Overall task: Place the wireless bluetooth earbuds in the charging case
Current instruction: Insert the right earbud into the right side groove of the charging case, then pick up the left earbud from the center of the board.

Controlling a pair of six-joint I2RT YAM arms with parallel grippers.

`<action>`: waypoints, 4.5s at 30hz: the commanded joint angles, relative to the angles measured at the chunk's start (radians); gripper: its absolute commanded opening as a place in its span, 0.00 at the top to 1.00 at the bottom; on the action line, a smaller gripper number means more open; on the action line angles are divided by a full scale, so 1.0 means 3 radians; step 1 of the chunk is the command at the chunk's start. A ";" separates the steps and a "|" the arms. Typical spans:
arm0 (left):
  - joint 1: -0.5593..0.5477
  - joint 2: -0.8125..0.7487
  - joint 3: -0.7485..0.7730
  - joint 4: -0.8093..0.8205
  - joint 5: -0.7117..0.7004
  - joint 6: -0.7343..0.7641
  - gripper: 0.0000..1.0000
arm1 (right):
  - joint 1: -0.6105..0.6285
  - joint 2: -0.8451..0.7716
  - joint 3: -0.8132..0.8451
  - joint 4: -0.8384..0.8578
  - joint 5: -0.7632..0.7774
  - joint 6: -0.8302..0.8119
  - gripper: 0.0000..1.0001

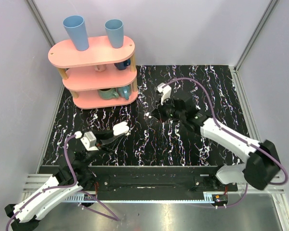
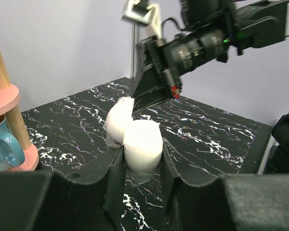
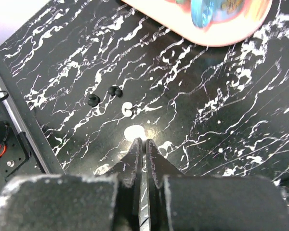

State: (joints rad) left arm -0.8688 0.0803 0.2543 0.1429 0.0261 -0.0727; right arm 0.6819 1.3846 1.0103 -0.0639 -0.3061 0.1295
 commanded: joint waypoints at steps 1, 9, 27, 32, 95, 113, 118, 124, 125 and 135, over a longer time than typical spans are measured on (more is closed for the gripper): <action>-0.0008 0.0039 0.0139 0.0076 0.0036 -0.0034 1.00 | 0.0211 -0.0549 -0.0202 0.0304 0.0320 -0.0767 1.00; -0.0008 0.0157 0.0129 0.0137 0.0153 -0.0059 1.00 | 0.0585 -0.1097 -0.0356 0.0540 0.0417 -0.1571 1.00; -0.0008 0.0193 -0.0101 0.0838 0.0925 -0.0070 1.00 | 0.1004 -0.1307 -0.0259 0.0694 -0.0662 -0.2073 1.00; -0.0008 0.0223 -0.0137 0.0889 0.0925 -0.0075 1.00 | 0.1081 -0.1404 -0.0254 0.0683 -0.0784 -0.2094 1.00; -0.0008 0.0238 -0.0234 0.1180 0.0583 -0.0310 1.00 | 0.1669 -0.0964 -0.0269 0.0474 0.0309 -0.2727 1.00; -0.0008 0.0239 -0.0224 0.1206 0.0338 -0.0305 1.00 | 0.1992 -0.0990 -0.0693 0.1144 0.0959 -0.3045 1.00; -0.0008 0.0177 -0.0244 0.1206 0.0251 -0.0284 1.00 | 0.1997 -0.1020 -0.0719 0.1149 0.0964 -0.3024 0.92; -0.0008 0.0121 -0.0224 0.1104 0.0220 -0.0213 1.00 | 0.1997 -0.1097 -0.0765 0.1281 0.1000 -0.2983 0.73; -0.0008 0.0111 -0.0219 0.1084 0.0225 -0.0198 1.00 | 0.1997 -0.1102 -0.0770 0.1297 0.1000 -0.2983 0.71; -0.0008 -0.0017 -0.0116 0.0721 0.0153 -0.0060 1.00 | 0.1997 -0.1179 -0.0888 0.1767 0.1382 -0.2784 0.63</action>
State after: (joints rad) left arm -0.8722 0.0982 0.1699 0.3782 0.1059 -0.1238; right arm 1.2709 1.0649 0.7574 0.3332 0.0128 -0.7536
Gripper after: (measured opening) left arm 0.338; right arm 0.357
